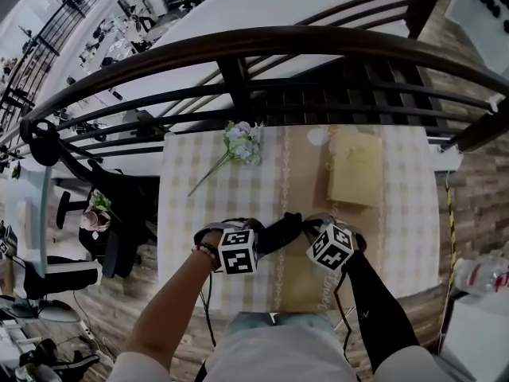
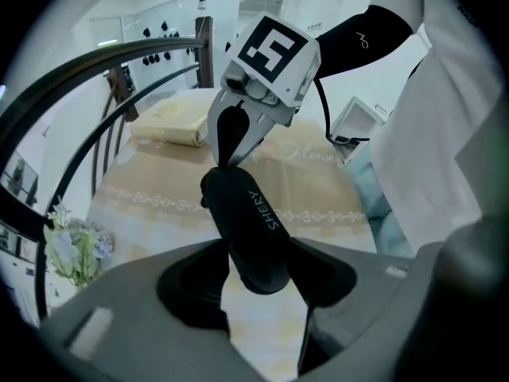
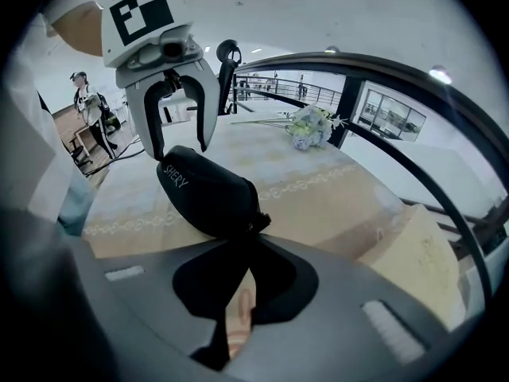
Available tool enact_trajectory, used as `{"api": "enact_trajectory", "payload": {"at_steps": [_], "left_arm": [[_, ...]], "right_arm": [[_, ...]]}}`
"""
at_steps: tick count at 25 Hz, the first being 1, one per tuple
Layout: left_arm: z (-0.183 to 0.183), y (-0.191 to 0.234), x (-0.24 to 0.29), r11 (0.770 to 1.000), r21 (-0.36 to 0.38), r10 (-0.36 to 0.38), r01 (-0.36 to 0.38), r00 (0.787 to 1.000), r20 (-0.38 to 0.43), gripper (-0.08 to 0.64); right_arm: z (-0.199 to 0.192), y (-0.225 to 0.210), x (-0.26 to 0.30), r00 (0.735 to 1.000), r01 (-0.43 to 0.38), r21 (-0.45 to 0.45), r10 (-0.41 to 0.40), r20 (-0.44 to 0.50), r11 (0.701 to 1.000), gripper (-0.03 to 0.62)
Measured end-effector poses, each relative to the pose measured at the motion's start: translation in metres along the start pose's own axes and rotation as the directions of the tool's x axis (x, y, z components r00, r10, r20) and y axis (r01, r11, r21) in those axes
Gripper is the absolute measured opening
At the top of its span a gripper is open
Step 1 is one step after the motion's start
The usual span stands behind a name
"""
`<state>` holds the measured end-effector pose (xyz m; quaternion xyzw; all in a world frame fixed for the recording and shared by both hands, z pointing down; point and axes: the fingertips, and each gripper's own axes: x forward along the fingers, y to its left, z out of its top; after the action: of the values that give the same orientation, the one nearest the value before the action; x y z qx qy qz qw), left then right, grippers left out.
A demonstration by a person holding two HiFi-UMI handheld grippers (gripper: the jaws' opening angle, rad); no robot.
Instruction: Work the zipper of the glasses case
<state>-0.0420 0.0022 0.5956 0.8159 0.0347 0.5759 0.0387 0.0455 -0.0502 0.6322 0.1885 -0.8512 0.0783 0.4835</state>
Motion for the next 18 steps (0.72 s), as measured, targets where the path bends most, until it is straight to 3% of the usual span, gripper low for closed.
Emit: {"api": "enact_trajectory", "payload": {"at_steps": [4,7,9,11,13,16,18], "left_arm": [[0.016,0.022,-0.024,0.991,-0.035,0.131,-0.128,0.987,0.098,0.239],[0.035,0.027,-0.029,0.986,-0.026,0.166,-0.164,0.976,0.141,0.236],[0.046,0.03,-0.025,0.984,-0.009,0.178,-0.178,0.972,0.152,0.197],[0.053,0.034,-0.019,0.98,-0.013,0.198,-0.199,0.966,0.165,0.11],[0.052,0.038,-0.01,0.978,-0.018,0.21,-0.21,0.967,0.146,0.009],[0.037,0.033,0.01,0.98,0.052,0.19,-0.192,0.981,0.041,0.008],[0.034,0.033,0.014,0.98,0.069,0.184,-0.185,0.983,0.026,0.008]], "right_arm": [[0.0,0.001,0.001,1.0,-0.003,0.005,0.002,0.003,1.0,0.029],[0.0,0.002,0.003,1.0,-0.001,0.008,0.001,0.0,1.0,0.029],[-0.001,0.001,0.004,1.0,-0.002,0.009,0.002,-0.002,1.0,0.029],[-0.002,0.001,0.004,1.0,-0.005,0.009,0.005,-0.002,1.0,0.029],[-0.002,0.002,0.005,1.0,-0.008,0.009,0.008,-0.003,1.0,0.029],[-0.003,0.003,0.006,1.0,-0.015,0.006,0.015,-0.006,1.0,0.029],[-0.005,0.004,0.007,1.0,-0.016,0.007,0.016,-0.007,1.0,0.029]]}}
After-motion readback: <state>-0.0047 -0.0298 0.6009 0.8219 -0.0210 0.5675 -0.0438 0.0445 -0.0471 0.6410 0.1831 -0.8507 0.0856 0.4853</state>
